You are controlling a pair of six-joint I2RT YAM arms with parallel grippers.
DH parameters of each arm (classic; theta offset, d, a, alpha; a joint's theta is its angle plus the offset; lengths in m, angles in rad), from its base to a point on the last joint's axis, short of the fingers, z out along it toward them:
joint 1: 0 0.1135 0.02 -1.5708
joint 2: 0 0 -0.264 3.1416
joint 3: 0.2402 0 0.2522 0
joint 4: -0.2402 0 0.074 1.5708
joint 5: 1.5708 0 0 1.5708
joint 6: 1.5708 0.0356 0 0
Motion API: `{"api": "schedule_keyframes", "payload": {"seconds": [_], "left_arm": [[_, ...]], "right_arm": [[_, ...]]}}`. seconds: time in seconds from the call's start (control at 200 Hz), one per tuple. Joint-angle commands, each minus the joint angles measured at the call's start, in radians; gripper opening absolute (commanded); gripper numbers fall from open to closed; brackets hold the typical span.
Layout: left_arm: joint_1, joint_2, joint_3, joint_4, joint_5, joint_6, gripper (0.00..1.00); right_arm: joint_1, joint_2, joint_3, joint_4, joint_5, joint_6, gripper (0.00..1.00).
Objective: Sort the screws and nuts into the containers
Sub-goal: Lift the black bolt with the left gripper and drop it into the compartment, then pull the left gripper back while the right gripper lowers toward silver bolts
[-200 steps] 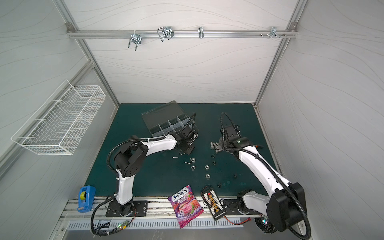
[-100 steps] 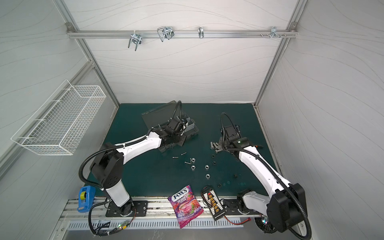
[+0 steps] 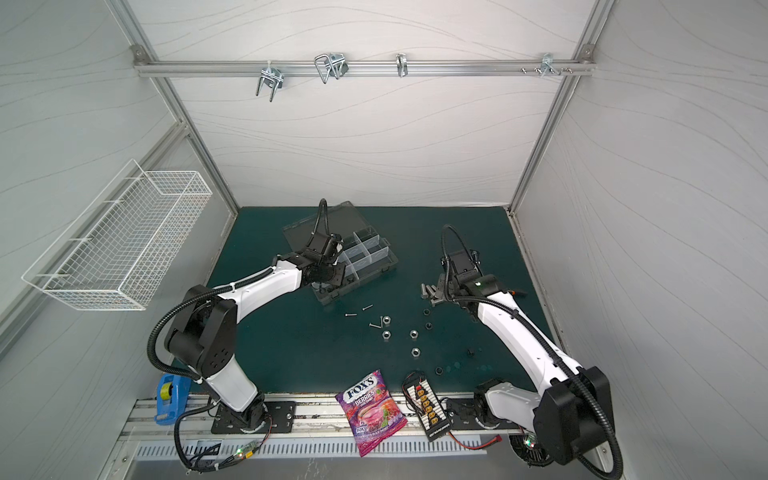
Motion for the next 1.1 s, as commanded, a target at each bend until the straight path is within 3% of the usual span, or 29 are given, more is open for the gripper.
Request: {"api": "schedule_keyframes", "payload": {"seconds": [0.0,0.18,0.5,0.95,1.015,1.095], "left_arm": [[-0.001,0.035,0.033,0.032,0.028,-0.013,0.08],[-0.001,0.077,0.038,0.037,0.058,-0.022,0.12],[-0.002,0.097,0.038,0.046,0.072,-0.029,0.34],[-0.003,-0.015,0.016,0.047,0.075,-0.064,0.58],[-0.002,-0.058,-0.010,0.063,0.072,-0.088,0.66],[-0.002,-0.122,-0.057,0.088,0.054,-0.127,0.87]], "right_arm": [[0.004,-0.016,-0.006,-0.007,0.004,0.011,0.99],[0.004,-0.002,-0.018,-0.011,-0.014,0.004,0.99],[0.006,0.007,-0.060,-0.013,-0.065,-0.001,0.99],[0.085,0.108,-0.048,0.023,-0.105,0.025,0.99],[0.097,0.137,-0.038,0.026,-0.106,0.034,0.99],[0.115,0.168,-0.030,0.036,-0.103,0.039,0.99]]}}
